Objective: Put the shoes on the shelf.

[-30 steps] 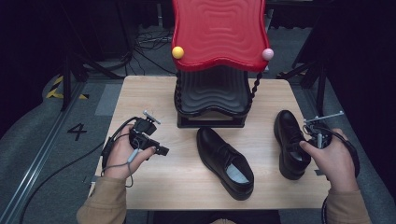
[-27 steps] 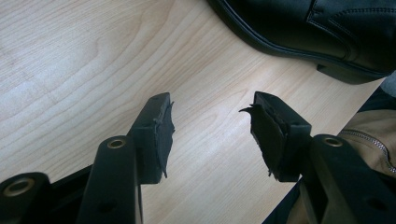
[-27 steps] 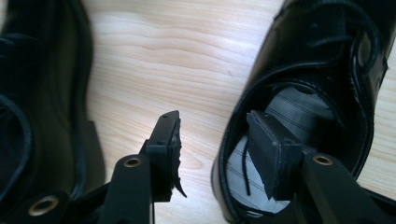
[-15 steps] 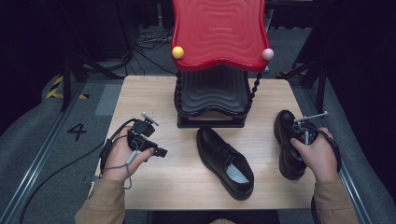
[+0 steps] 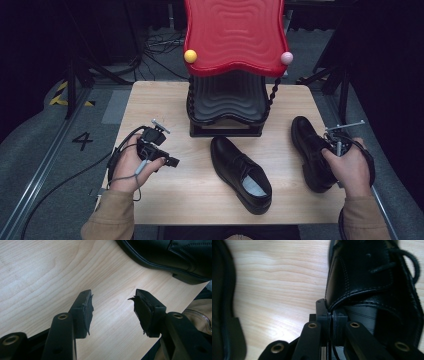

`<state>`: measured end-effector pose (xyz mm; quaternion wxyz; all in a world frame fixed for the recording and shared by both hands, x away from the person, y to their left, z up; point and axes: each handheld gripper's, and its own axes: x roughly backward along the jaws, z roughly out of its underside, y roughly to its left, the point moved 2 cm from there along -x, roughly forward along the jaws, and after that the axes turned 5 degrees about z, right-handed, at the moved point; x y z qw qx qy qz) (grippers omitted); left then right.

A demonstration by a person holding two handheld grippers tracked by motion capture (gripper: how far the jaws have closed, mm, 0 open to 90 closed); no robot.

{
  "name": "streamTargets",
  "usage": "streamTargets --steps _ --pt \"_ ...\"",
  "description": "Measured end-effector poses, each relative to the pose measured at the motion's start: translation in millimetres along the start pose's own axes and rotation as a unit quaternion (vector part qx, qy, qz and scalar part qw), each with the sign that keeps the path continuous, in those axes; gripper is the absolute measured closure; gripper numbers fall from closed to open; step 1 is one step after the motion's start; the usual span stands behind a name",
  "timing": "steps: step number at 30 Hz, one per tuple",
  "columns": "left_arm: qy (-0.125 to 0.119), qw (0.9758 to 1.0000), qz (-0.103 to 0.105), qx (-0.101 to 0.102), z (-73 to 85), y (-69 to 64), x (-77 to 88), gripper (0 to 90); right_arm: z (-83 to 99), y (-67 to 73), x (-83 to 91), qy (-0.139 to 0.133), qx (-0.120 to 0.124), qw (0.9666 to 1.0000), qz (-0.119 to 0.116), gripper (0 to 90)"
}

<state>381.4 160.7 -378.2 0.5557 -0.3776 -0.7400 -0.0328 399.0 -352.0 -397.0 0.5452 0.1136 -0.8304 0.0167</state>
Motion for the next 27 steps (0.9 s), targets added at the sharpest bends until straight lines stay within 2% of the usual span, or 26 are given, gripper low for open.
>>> streamTargets --steps 3,5,9,13,19,21,24,27 --pt "0.002 1.0 0.001 -0.003 -2.8 -0.4 -1.3 49.3 2.1 2.6 7.7 -0.005 0.008 0.9999 -0.01 87.2" --pt "0.005 0.9999 0.003 -0.008 -6.0 -0.8 -3.0 49.3 4.2 9.3 14.9 -0.007 0.034 0.999 -0.03 87.2" --pt "0.009 0.9998 0.006 -0.015 -11.4 -3.1 -6.4 49.5 8.3 24.0 25.9 -0.011 0.065 0.9969 -0.044 87.2" --pt "0.009 0.9998 0.007 -0.017 -14.0 -3.8 -8.3 49.4 11.9 41.5 35.1 -0.013 0.099 0.994 -0.043 87.2" --pt "0.009 0.9998 0.008 -0.017 -13.3 -3.2 -8.1 49.3 13.9 58.8 36.4 -0.005 0.137 0.9893 -0.051 87.2" --pt "0.01 0.9998 0.009 -0.016 -12.5 -3.1 -7.6 49.2 13.7 65.0 34.5 -0.001 0.152 0.9867 -0.059 87.2" --pt "0.008 0.9998 0.007 -0.013 -11.3 -2.4 -7.0 49.2 13.1 71.9 34.5 0.0 0.162 0.9842 -0.072 87.2" --pt "0.009 0.9999 0.008 -0.012 -9.0 -0.7 -5.8 49.2 12.8 77.9 35.4 0.002 0.171 0.9826 -0.073 87.2"
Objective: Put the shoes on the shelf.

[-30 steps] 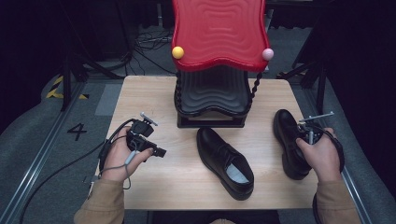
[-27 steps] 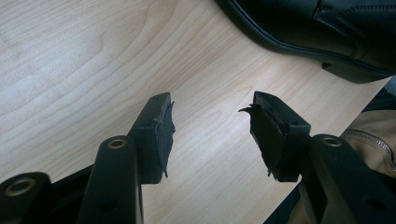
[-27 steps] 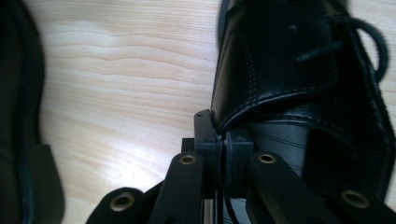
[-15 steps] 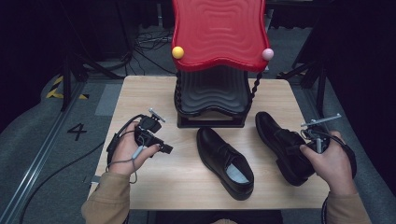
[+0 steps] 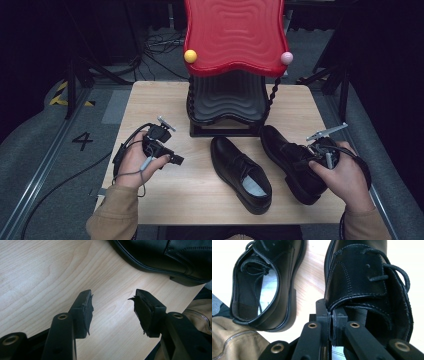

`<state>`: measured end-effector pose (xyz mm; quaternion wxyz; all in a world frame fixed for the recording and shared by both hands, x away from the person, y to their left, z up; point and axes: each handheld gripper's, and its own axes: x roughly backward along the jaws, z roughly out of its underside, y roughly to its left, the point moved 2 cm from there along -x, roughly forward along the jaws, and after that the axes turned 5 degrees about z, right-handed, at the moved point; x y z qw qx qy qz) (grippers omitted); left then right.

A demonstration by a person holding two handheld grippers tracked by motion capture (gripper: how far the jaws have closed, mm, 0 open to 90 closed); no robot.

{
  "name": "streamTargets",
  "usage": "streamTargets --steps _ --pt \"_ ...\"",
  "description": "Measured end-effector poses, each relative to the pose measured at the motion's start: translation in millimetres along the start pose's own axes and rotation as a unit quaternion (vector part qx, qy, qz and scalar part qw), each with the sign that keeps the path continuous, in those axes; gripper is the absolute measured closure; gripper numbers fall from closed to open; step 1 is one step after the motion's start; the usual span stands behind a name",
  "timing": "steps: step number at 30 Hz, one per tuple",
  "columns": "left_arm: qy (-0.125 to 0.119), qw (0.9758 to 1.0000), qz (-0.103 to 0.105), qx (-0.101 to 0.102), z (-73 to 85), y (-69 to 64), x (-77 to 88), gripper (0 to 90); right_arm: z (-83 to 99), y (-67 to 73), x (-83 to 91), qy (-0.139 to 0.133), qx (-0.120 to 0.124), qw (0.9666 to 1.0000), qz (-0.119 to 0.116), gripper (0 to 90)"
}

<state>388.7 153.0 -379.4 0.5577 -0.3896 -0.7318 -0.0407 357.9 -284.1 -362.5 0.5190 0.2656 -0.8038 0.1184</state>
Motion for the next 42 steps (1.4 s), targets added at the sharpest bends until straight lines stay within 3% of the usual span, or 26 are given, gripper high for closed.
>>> streamTargets --steps 11,16,20,22,26,28,31,35,37,40,42 --pt "-0.003 0.9999 -0.003 0.01 8.4 1.8 3.7 49.0 -8.3 18.9 2.1 -0.01 0.041 0.999 -0.012 87.2" --pt "-0.005 0.9999 -0.006 0.015 11.5 2.8 5.0 49.0 -15.6 24.9 -13.6 -0.007 0.058 0.9983 0.008 87.2" --pt "-0.006 0.9998 -0.005 0.018 13.9 3.7 6.1 49.0 -22.3 32.8 -40.5 0.011 0.088 0.9949 0.049 87.1" --pt "-0.008 0.9998 -0.006 0.019 14.1 3.7 6.3 49.0 -22.1 39.0 -50.9 0.031 0.1 0.9938 0.037 86.9" --pt "-0.004 0.9998 -0.006 0.017 13.5 3.6 5.1 48.9 -23.9 52.0 -62.0 0.039 0.107 0.9931 0.03 83.5" --pt "-0.003 0.9999 -0.005 0.016 13.3 3.6 4.9 48.7 -23.6 56.3 -69.4 0.045 0.104 0.9935 0.012 80.8" --pt "-0.003 0.9998 -0.005 0.017 13.3 4.0 5.1 48.6 -23.7 56.0 -68.3 0.044 0.095 0.9942 0.021 71.9" --pt "-0.004 0.9998 -0.005 0.019 12.9 4.8 4.3 48.5 -22.5 49.7 -58.4 0.026 0.075 0.9968 0.01 63.6" --pt "-0.002 0.9998 -0.005 0.018 12.5 4.7 3.5 48.4 -22.1 47.5 -45.3 0.012 0.043 0.9989 -0.017 59.0" --pt "0.0 0.9998 -0.004 0.017 11.7 4.5 3.1 48.4 -20.9 46.6 -38.3 0.005 0.031 0.9993 -0.021 57.1" --pt "0.0 0.9999 -0.004 0.016 10.9 4.1 2.7 48.4 -20.2 45.8 -32.8 -0.007 0.003 0.9995 -0.029 53.2"
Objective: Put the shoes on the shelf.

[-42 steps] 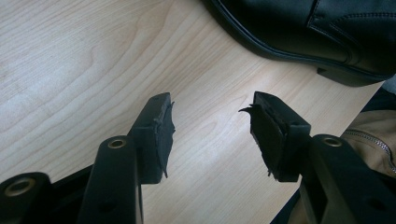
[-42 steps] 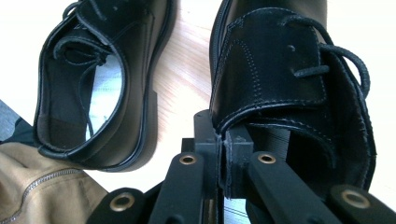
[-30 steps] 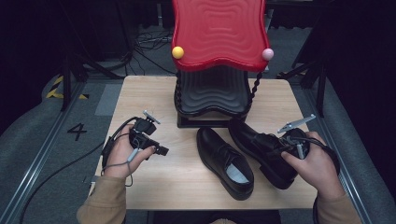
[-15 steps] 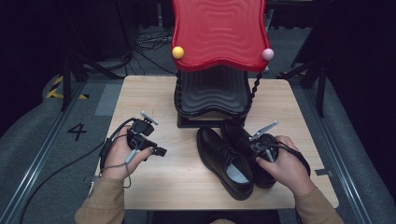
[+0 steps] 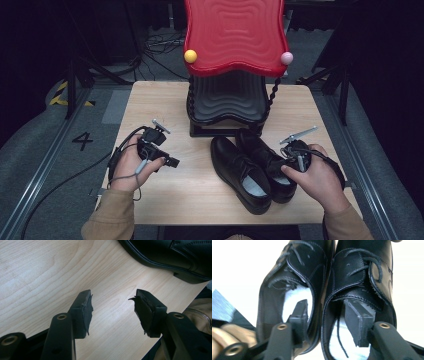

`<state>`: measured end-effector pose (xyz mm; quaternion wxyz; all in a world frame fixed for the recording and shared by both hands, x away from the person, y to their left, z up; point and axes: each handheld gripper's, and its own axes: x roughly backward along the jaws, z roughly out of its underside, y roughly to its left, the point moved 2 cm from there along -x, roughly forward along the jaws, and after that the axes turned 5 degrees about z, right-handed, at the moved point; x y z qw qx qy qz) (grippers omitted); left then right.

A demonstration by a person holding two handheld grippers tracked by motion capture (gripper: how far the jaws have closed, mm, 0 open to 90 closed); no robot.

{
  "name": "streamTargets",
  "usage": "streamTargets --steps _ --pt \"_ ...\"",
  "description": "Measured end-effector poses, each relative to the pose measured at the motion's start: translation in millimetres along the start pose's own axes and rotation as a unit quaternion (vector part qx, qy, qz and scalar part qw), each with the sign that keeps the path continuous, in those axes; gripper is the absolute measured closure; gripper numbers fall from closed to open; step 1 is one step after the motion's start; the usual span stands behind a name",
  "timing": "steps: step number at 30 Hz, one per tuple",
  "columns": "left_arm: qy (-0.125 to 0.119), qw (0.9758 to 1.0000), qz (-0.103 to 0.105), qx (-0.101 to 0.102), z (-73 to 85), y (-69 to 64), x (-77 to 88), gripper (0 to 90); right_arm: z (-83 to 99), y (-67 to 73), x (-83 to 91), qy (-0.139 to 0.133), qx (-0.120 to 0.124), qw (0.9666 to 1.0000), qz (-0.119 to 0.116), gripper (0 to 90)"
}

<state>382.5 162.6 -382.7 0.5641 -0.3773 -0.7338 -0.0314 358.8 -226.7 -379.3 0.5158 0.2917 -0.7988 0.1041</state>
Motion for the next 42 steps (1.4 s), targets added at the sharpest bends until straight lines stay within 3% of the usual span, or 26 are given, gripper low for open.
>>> streamTargets --steps 4,10,14,19,22,34,42 --pt "0.001 1.0 0.0 -0.001 -0.9 -0.4 -1.5 48.4 1.2 3.0 -1.4 0.006 -0.012 0.9999 -0.007 47.0" --pt "0.001 1.0 0.0 0.001 0.1 0.2 -1.2 48.3 0.4 7.2 -24.1 0.034 -0.016 0.9993 0.0 44.5" --pt "0.003 1.0 -0.002 0.002 1.6 1.2 -1.2 48.3 0.3 9.1 -40.3 0.062 -0.007 0.998 0.006 50.9" --pt "0.003 1.0 -0.004 0.008 6.5 1.8 -1.1 48.2 -4.4 14.4 -56.9 0.071 0.005 0.9973 0.017 55.3" --pt "0.001 0.9999 -0.007 0.015 10.9 3.7 0.8 48.2 -9.1 16.6 -64.7 0.08 0.01 0.9953 0.053 60.9" --pt "0.004 0.9996 -0.011 0.024 14.0 6.0 -1.2 48.2 -15.6 20.0 -76.0 0.096 0.01 0.9929 0.07 63.3" --pt "0.015 0.9996 -0.007 0.022 7.5 5.4 -8.9 48.0 -23.5 16.9 -81.3 0.116 0.002 0.9914 0.061 63.5"
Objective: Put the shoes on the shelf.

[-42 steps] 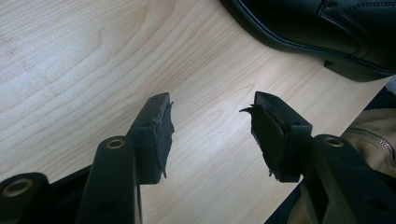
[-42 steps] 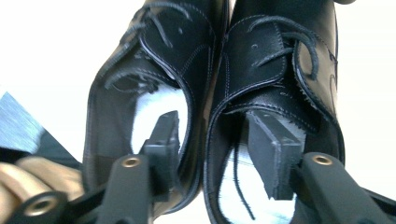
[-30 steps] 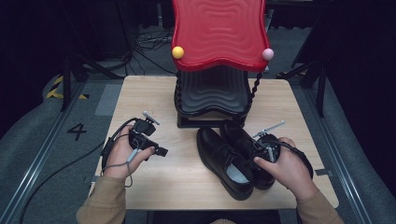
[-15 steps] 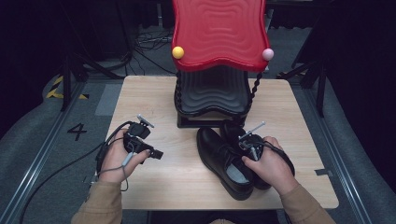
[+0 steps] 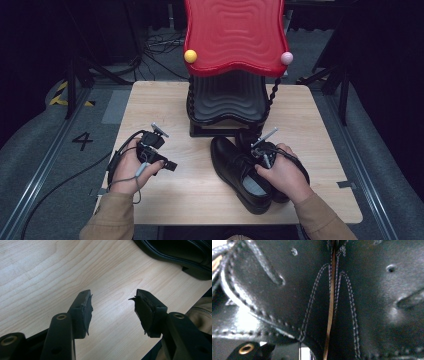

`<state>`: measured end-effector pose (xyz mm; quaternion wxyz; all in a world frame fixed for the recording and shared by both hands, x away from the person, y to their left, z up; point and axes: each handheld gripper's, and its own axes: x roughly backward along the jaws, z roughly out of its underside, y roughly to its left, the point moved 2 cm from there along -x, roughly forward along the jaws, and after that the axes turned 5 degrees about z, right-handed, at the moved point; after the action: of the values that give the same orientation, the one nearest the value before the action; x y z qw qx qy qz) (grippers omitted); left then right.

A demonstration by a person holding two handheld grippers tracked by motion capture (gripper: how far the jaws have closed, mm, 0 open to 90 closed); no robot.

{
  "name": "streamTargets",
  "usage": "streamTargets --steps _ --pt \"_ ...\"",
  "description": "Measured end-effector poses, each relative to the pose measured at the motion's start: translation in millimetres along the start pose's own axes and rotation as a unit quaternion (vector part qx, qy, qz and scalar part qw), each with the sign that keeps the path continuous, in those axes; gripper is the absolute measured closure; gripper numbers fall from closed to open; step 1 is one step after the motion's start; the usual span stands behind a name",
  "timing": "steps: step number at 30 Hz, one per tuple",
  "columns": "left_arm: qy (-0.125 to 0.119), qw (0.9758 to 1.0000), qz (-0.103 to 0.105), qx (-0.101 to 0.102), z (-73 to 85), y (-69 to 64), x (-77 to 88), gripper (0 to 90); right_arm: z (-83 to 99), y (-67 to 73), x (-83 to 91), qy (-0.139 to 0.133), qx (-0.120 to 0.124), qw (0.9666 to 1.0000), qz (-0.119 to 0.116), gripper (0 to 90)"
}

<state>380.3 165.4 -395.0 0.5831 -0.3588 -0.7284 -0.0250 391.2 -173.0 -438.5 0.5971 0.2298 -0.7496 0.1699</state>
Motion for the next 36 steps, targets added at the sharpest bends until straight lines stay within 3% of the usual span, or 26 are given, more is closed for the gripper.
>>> streamTargets --steps 5,9,13,20,23,27,31,36 --pt "0.001 1.0 0.001 -0.006 -3.2 -1.8 -2.0 47.9 -4.6 6.5 -1.8 0.01 0.01 0.9996 0.025 63.1" --pt "0.0 1.0 0.002 -0.008 -5.6 -2.7 -2.1 47.8 -6.1 10.8 -4.4 0.0 0.014 0.999 0.042 62.4" --pt "0.001 0.9999 0.006 -0.014 -10.0 -3.3 -3.5 47.8 -6.6 6.3 -4.6 0.003 0.014 0.9996 0.026 64.0" --pt "0.0 0.9999 0.007 -0.015 -13.1 -2.7 -3.6 47.8 -7.0 4.7 -3.6 0.006 0.007 0.9997 0.02 69.2" --pt "-0.004 0.9998 0.009 -0.016 -14.2 -2.1 -2.4 47.9 -5.9 2.5 -0.4 0.002 0.003 0.9999 0.015 76.8" --pt "-0.006 0.9998 0.01 -0.015 -12.9 -0.8 -0.5 47.8 -6.0 -2.1 1.8 0.002 -0.004 1.0 0.003 80.2" --pt "-0.01 0.9998 0.01 -0.012 -10.4 2.1 2.7 48.0 -3.1 -7.0 5.4 -0.012 0.001 0.9999 0.004 81.5" --pt "-0.015 0.9998 0.008 -0.006 -6.3 4.2 6.2 48.0 -0.7 -8.8 16.1 -0.006 0.011 0.9999 -0.009 81.7"
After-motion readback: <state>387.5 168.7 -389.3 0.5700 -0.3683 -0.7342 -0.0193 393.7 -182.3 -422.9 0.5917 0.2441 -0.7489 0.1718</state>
